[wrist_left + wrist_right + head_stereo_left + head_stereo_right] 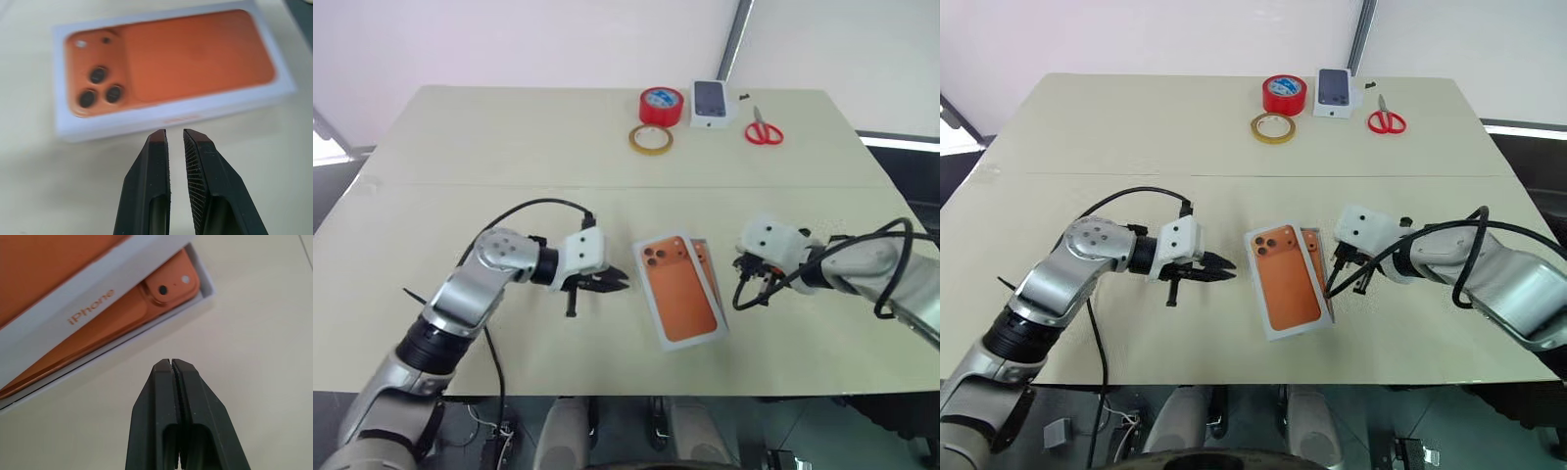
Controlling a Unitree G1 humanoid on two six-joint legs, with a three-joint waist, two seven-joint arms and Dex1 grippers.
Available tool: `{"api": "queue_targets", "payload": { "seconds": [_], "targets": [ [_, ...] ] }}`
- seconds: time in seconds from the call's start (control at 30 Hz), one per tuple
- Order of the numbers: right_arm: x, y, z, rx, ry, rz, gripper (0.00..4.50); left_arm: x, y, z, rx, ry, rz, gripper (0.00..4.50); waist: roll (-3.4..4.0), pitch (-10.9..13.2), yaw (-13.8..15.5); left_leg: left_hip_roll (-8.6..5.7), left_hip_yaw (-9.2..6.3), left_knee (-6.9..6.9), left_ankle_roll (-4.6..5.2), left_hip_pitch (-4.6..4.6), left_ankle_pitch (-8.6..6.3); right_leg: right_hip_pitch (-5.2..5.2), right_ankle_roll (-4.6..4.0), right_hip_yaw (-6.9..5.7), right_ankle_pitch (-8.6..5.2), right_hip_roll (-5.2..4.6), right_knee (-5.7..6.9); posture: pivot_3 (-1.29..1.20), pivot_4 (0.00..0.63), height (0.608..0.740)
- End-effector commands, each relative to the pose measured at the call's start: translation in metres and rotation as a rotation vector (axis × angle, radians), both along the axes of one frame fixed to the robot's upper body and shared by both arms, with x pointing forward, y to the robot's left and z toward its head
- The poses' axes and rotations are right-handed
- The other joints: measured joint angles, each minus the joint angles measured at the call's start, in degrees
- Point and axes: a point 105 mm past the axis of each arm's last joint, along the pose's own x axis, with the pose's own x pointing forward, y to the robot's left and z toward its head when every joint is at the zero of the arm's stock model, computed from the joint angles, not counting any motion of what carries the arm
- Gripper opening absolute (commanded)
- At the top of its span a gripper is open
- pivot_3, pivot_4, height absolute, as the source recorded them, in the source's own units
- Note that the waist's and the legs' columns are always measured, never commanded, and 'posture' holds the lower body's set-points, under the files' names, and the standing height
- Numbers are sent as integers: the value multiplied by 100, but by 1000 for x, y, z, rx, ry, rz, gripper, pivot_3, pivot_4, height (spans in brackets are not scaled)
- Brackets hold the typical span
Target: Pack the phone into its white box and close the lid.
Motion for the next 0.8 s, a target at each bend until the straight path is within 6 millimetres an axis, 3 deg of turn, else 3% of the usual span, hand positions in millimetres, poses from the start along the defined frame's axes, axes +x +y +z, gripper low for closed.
{"api": "queue_targets", "payload": {
  "seconds": [0.03, 0.2, 0.33, 0.6, 0.8],
  "targets": [
    [-5, 12, 2, -16, -28, 80, 49, -2, -9, -15, 108, -62, -45, 570, 0, 0, 12, -2, 0, 0, 0, 0, 0, 2, 0, 0, 0, -2, -2, 0, 150, 740],
    [-10, 18, -1, -22, -12, 115, 49, 13, -27, -28, 131, -148, -4, 570, -1, 0, 99, -6, 10, 4, 0, -2, 0, 0, 1, 1, 0, 1, -1, 0, 150, 740],
    [-14, 21, -3, -28, -3, 137, 49, 16, -47, -16, 16, -139, 28, 570, -1, 0, 123, -8, 11, 7, 1, -4, 0, 1, 2, 1, 0, 1, -1, 0, 150, 740],
    [-20, 25, -5, -27, 17, 155, 49, 33, -51, -2, -82, -142, 146, 570, -1, 0, 113, -5, 12, 8, 1, 1, 0, 2, 3, 0, 1, 7, 4, 0, 150, 740],
    [-17, 21, -7, -40, 16, 140, 49, 31, -56, 5, -142, -103, 150, 570, -1, 0, 117, -6, 12, 10, 1, -1, 1, 3, 4, -1, 1, 7, 4, 0, 150, 740]
  ]
}}
